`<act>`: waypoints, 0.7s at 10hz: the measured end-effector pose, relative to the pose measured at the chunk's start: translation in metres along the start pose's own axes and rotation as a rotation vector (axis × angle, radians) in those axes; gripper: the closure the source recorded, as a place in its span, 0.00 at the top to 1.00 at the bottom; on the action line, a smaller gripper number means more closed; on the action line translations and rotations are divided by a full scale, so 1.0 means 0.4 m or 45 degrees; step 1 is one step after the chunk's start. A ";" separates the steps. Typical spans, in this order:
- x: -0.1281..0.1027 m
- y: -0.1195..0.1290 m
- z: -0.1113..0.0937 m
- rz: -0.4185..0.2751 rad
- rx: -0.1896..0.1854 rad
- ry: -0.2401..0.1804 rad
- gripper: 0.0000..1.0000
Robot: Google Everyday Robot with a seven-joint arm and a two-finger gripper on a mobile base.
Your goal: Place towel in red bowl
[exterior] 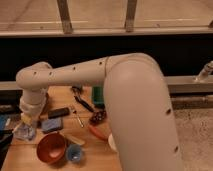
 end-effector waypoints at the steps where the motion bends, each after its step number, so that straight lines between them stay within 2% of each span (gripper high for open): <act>1: 0.044 -0.008 -0.010 0.035 0.005 0.008 0.00; 4: 0.196 -0.012 -0.023 0.177 0.000 0.058 0.00; 6: 0.266 -0.006 0.009 0.255 -0.029 0.112 0.00; 7: 0.282 0.000 0.033 0.274 -0.048 0.145 0.00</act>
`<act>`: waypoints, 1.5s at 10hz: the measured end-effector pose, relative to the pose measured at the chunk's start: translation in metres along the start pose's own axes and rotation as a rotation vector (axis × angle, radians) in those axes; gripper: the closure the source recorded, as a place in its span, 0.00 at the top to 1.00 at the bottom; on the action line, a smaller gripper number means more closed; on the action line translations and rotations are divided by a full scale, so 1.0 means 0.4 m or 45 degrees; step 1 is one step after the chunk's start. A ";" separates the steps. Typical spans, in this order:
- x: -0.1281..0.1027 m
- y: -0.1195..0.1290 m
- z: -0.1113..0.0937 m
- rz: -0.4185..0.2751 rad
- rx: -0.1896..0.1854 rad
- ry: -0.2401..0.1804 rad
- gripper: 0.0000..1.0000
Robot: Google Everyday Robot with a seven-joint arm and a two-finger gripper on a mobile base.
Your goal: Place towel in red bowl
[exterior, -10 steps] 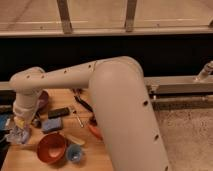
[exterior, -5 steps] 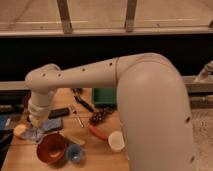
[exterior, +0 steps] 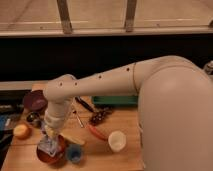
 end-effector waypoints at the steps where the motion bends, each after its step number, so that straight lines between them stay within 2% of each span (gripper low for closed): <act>1: 0.003 0.002 0.021 0.009 -0.015 0.024 0.03; 2: 0.001 0.008 0.056 0.015 -0.039 0.052 0.11; 3: -0.011 0.011 0.081 0.019 -0.064 0.055 0.25; 4: -0.020 0.014 0.086 0.018 -0.073 0.054 0.31; 7: -0.051 0.027 0.081 -0.014 -0.080 0.049 0.63; 9: -0.063 0.032 0.067 -0.028 -0.068 0.039 0.77; 14: -0.088 0.032 0.058 -0.046 -0.053 0.019 0.77; 15: -0.093 0.027 0.048 -0.050 -0.037 0.007 0.77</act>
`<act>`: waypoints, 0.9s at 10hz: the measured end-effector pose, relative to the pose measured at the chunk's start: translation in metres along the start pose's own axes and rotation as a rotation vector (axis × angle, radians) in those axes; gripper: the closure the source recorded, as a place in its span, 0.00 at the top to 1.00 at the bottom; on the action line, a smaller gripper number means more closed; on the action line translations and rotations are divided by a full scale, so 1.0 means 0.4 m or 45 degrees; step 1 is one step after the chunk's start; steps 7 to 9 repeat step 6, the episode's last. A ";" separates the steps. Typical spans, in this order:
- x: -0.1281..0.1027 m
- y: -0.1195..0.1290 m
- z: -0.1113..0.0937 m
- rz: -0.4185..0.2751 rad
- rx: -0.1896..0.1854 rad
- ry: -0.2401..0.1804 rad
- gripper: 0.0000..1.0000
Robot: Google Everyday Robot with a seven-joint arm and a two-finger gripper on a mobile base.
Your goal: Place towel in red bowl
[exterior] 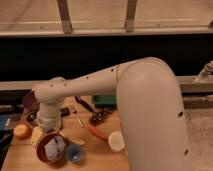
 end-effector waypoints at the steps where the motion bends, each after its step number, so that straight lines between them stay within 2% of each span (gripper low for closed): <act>1: -0.009 -0.009 -0.024 0.002 0.030 -0.022 0.77; 3: -0.039 -0.025 -0.095 0.006 0.118 -0.099 0.77; 4: -0.066 -0.033 -0.157 0.013 0.189 -0.202 0.77; 5: -0.070 -0.037 -0.170 0.015 0.202 -0.222 0.77; 9: -0.070 -0.035 -0.167 0.013 0.201 -0.219 0.77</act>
